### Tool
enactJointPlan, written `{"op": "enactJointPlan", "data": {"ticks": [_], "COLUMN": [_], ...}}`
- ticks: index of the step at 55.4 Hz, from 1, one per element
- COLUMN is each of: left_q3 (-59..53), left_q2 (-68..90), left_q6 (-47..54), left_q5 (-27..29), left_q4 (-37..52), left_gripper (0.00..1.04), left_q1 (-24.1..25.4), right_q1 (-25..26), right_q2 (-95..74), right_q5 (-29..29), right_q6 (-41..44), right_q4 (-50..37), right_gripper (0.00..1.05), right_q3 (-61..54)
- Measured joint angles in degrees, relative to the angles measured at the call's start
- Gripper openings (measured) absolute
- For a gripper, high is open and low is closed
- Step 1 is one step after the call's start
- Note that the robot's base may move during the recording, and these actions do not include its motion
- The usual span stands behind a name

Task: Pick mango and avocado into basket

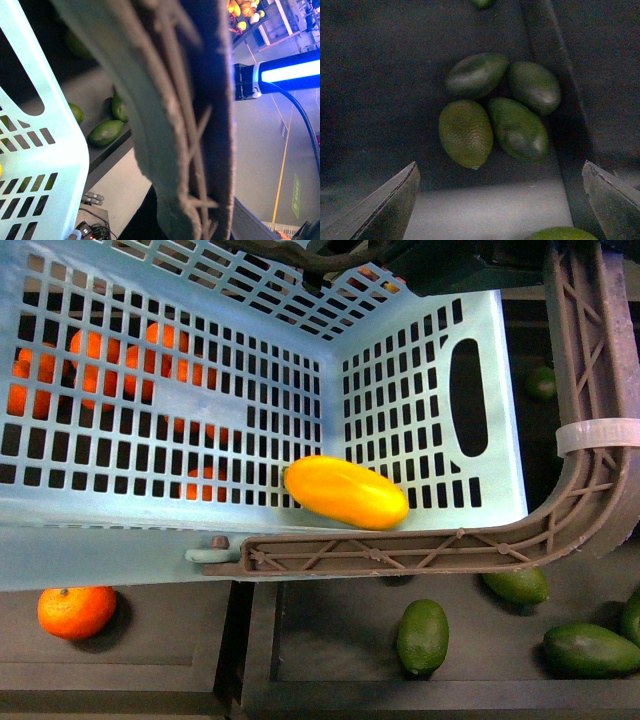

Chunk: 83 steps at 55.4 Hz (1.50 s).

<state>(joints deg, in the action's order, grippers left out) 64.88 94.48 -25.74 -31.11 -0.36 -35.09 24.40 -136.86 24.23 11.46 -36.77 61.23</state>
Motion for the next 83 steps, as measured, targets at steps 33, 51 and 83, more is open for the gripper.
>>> {"op": "enactJointPlan", "data": {"ticks": [33,51,83], "left_q3": [0.0,0.0,0.0], "left_q2": [0.0,0.0,0.0], "left_q6": [0.02,0.0,0.02], "left_q5": [-0.15,-0.09,-0.11], "left_q4": [0.0,0.0,0.0], "left_gripper": [0.09,0.09,0.09], "left_q1": [0.02,0.04,0.02], "right_q1": [-3.39,-5.81,-7.82], "right_q2": [-22.75,-25.81,-26.67], "right_q5": [1.09,2.34,0.76], "right_q6": [6.75,6.23,5.33], "right_q4": [9.84,11.37,11.85], "right_gripper": [0.97,0.97,0.97], "right_q3": [27.91,33.09,33.07]}}
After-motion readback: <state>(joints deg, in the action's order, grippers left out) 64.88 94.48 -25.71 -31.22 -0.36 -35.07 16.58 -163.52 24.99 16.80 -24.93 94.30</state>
